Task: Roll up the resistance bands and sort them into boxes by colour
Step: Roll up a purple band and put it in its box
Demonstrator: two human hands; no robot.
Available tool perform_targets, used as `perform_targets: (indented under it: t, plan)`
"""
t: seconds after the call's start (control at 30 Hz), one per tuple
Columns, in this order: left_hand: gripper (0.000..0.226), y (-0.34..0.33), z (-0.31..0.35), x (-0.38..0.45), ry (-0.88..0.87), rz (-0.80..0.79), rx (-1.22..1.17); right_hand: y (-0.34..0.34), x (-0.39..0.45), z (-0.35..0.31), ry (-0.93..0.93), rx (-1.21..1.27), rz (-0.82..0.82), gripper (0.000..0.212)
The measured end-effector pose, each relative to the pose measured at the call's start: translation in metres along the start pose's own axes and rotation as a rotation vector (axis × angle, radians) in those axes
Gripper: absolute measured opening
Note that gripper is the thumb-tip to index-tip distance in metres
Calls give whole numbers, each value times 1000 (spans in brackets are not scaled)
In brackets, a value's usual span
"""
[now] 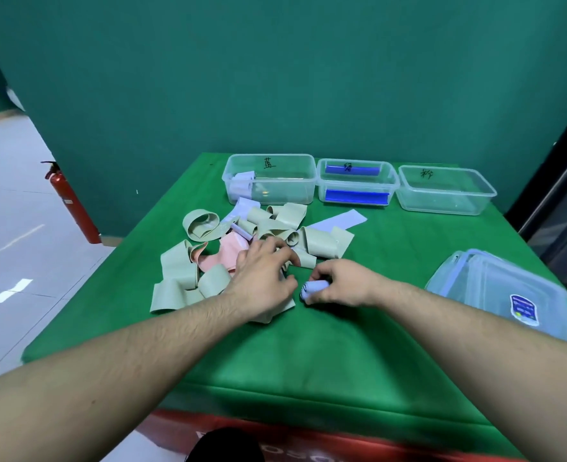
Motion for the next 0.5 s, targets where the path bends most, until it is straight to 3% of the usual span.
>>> perform_targets:
  t: [0.13,0.23,0.33,0.4,0.5]
  plan:
    - [37,-7,18,-18,52,-60,-356,6,-33,-4,51,471,127,31]
    - [31,-14,32,-29,154,-128,-719,2,-60,-14,72,874,97,23]
    - [19,-12,52,-41,151,-163,-1004,-5,-85,-21,71,1087,45,23]
    - [16,-8,67,-52,127,-152,-1065,-9,-100,-23,101,1185,-6,29]
    - [9,2,82,-62,98,-61,-920,-15,-118,-23,96,1172,-38,39]
Point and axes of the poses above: each hand's wrist, its own x-axis towards the middle knuckle, its own y-axis out of the back of the hand, z = x × y, the point moved 4 cm from there along x, towards the middle knuckle, and after that the axes turned 14 degrees about -z, right-handed, at the moved point
